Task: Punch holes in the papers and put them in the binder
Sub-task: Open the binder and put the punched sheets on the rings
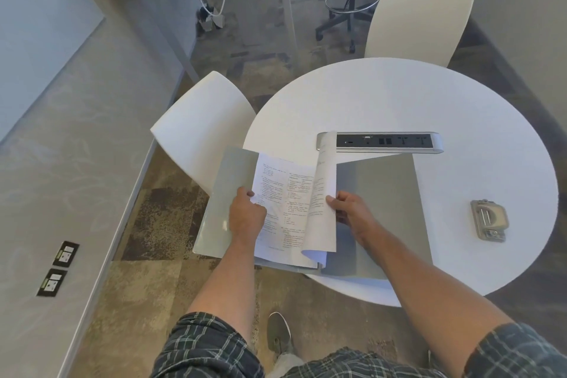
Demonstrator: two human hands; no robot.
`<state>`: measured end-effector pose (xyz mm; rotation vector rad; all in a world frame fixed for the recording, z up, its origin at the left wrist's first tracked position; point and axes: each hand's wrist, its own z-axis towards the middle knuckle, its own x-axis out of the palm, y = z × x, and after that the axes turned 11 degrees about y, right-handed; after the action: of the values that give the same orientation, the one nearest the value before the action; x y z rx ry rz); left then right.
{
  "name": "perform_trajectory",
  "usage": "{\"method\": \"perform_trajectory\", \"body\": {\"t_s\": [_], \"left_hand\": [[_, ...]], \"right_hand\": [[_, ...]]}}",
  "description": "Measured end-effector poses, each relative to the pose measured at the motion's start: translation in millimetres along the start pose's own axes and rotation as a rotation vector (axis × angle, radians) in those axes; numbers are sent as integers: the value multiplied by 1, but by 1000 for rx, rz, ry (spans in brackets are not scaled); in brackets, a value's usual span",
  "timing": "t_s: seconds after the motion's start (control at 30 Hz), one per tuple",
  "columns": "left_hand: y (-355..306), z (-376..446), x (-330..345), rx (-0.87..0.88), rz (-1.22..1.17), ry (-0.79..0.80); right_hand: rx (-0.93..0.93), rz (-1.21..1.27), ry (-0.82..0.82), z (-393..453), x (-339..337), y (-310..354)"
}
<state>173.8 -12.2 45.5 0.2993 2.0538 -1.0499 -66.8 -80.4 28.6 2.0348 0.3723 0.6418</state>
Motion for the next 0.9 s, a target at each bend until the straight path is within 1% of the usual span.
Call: {"method": "perform_trajectory", "body": {"t_s": [0.17, 0.37, 0.47, 0.6, 0.67, 0.77, 0.83, 0.9], "left_hand": [[8, 4, -6, -36, -117, 54], [13, 9, -9, -72, -310, 25], [11, 13, -10, -128, -345, 39], [11, 17, -12, -133, -309, 65], [12, 21, -12, -126, -274, 76], [19, 26, -10, -57, -130, 115], [22, 27, -6, -42, -68, 113], [22, 28, -3, -39, -23, 100]], "right_hand": [[41, -5, 87, 10, 23, 2], [23, -37, 196, 20, 48, 3], [31, -102, 236, 29, 56, -2], [98, -423, 380, 34, 59, -16], [111, -692, 416, 34, 55, -26], [129, -1172, 393, 32, 48, -39], [160, -1405, 430, 28, 46, -42], [177, -1550, 507, 24, 45, -43]]}}
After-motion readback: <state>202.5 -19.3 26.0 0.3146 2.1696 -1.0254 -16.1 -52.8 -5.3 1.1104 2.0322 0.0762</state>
